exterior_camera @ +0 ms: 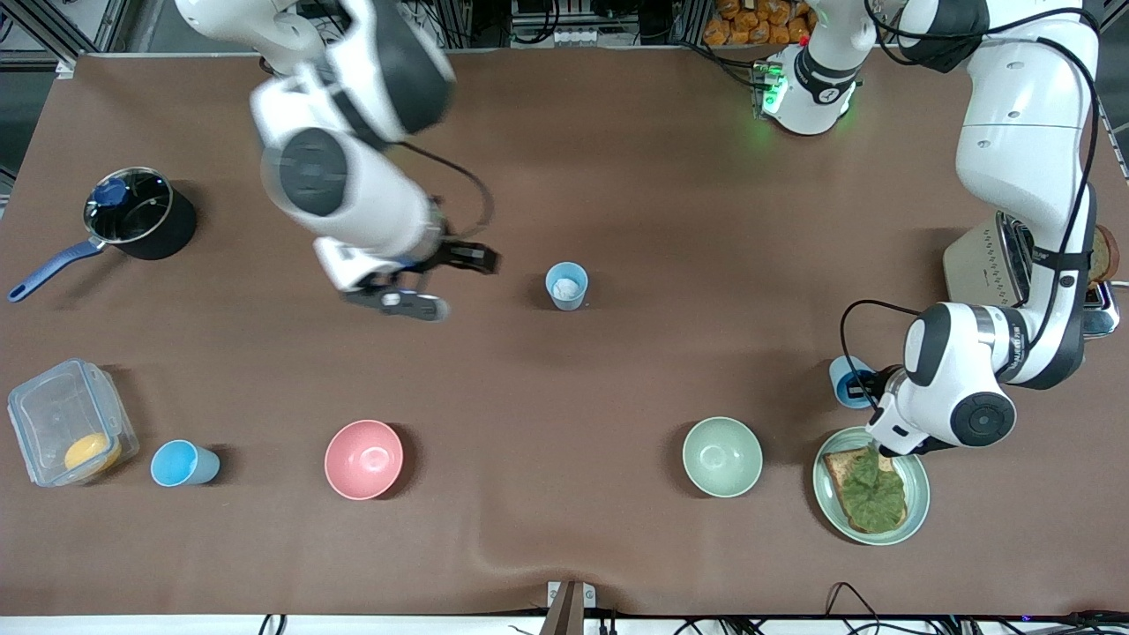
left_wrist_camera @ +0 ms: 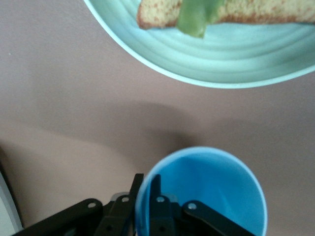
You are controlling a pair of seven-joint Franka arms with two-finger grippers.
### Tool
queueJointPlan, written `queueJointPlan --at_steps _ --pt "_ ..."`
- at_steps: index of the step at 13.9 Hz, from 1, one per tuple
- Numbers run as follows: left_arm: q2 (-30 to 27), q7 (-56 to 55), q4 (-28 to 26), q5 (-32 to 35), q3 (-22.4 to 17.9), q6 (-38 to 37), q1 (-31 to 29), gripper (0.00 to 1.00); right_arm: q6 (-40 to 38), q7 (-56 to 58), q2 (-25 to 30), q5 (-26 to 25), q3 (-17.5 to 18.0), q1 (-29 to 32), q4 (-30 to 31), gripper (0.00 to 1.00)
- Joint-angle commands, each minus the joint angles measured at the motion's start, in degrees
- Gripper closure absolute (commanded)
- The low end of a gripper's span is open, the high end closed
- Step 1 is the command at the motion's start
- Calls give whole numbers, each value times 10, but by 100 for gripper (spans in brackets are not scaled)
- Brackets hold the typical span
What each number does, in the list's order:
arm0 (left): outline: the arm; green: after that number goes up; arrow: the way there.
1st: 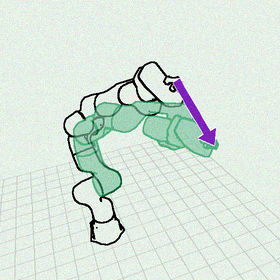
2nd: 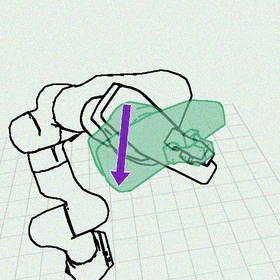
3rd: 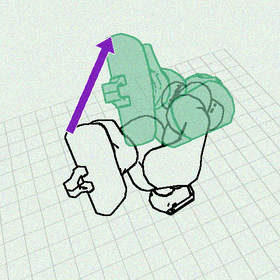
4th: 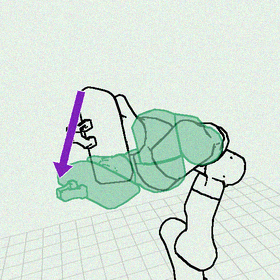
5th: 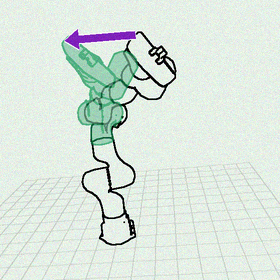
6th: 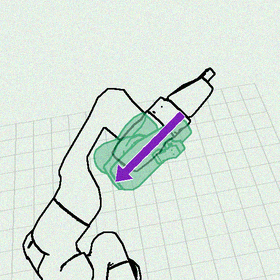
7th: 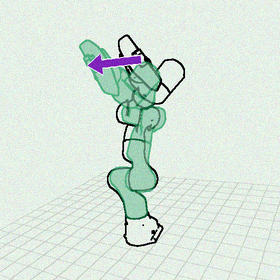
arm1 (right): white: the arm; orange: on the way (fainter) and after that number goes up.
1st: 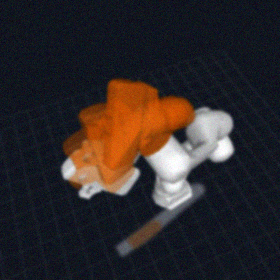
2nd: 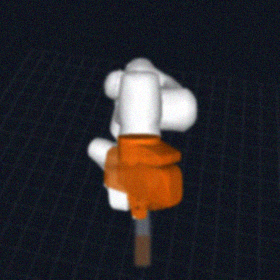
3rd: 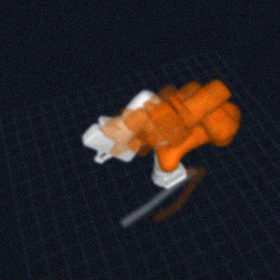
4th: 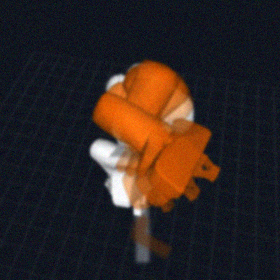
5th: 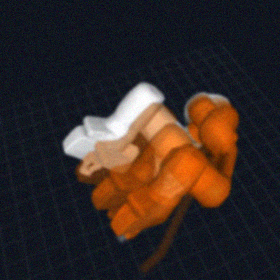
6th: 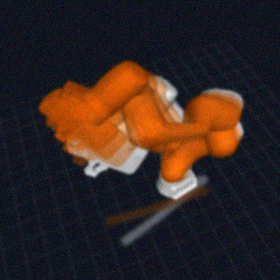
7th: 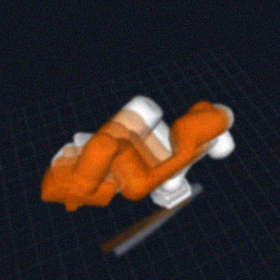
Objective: Stack blue cups with both arms
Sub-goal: 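Open the right gripper and withdraw while the left gripper lifts its blue cup, then carry the second blue cup over the placed cup with the left gripper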
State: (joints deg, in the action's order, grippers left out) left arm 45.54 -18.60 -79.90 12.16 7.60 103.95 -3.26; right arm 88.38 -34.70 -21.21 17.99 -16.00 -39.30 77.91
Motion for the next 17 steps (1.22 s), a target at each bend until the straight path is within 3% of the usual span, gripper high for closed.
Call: queueJointPlan --at_steps 1,6,11,15,17 --pt "-21 -22 -6 6 0 -9 -1 95 -77 100 35 -6 -3 64 3 0" --pt "-42 -51 -7 4 0 -31 -2 100 -109 262 85 -88 14 150 7 0" --pt "-98 -129 -6 -3 5 -34 0 100 -98 332 118 -165 140 293 28 0" --pt "-135 -189 -6 -9 7 -50 21 100 22 336 191 -181 190 359 149 0" --pt "-150 -240 -4 -20 28 -50 33 100 67 336 229 -181 192 366 194 0"
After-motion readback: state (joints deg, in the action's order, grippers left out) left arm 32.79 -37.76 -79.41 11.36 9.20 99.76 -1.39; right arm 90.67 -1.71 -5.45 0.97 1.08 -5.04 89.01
